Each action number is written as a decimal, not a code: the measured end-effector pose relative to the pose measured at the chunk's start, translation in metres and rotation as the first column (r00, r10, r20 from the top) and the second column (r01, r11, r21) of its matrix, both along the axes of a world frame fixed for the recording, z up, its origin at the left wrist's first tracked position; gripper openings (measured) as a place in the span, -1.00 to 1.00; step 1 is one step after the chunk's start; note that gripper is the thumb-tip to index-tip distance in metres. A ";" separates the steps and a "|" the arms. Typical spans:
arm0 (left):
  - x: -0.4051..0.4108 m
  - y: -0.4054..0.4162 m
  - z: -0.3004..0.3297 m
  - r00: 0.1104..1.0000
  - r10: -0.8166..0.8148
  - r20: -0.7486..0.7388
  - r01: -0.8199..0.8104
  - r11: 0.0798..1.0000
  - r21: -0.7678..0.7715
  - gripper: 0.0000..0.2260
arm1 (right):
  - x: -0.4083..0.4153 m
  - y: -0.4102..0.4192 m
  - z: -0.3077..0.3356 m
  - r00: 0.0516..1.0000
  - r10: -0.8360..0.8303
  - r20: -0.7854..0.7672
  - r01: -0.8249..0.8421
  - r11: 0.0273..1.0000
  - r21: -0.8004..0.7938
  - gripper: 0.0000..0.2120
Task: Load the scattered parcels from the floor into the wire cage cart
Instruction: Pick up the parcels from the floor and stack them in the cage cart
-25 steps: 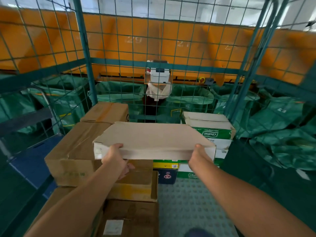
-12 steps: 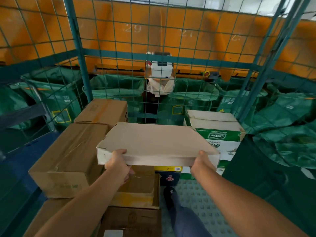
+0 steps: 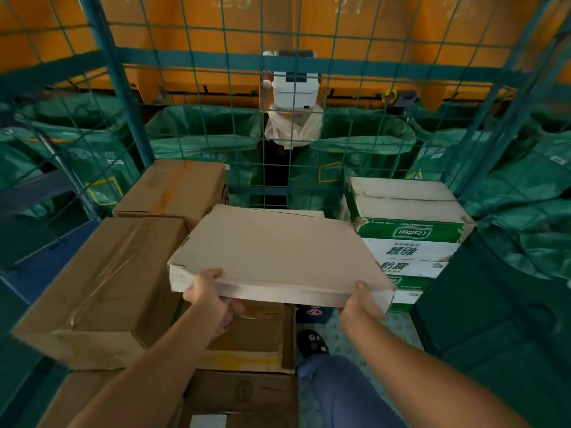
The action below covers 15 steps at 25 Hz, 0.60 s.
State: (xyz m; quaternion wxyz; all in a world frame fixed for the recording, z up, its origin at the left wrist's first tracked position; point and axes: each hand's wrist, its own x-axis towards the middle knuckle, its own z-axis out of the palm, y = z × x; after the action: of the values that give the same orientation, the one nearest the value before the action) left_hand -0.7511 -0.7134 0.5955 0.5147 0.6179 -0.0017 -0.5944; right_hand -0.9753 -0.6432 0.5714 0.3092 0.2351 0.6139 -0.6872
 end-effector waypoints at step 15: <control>-0.035 -0.076 -0.061 0.996 -0.004 -0.088 0.015 0.993 0.120 -0.45 | -0.051 -0.087 -0.048 0.998 0.065 -0.004 -0.064 0.985 0.160 -0.46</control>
State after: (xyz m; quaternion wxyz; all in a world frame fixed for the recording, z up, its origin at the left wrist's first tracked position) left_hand -0.7858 -0.7898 0.5344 0.4731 0.6213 0.0537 -0.6223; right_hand -1.0266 -0.7301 0.5236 0.3088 0.2361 0.6758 -0.6263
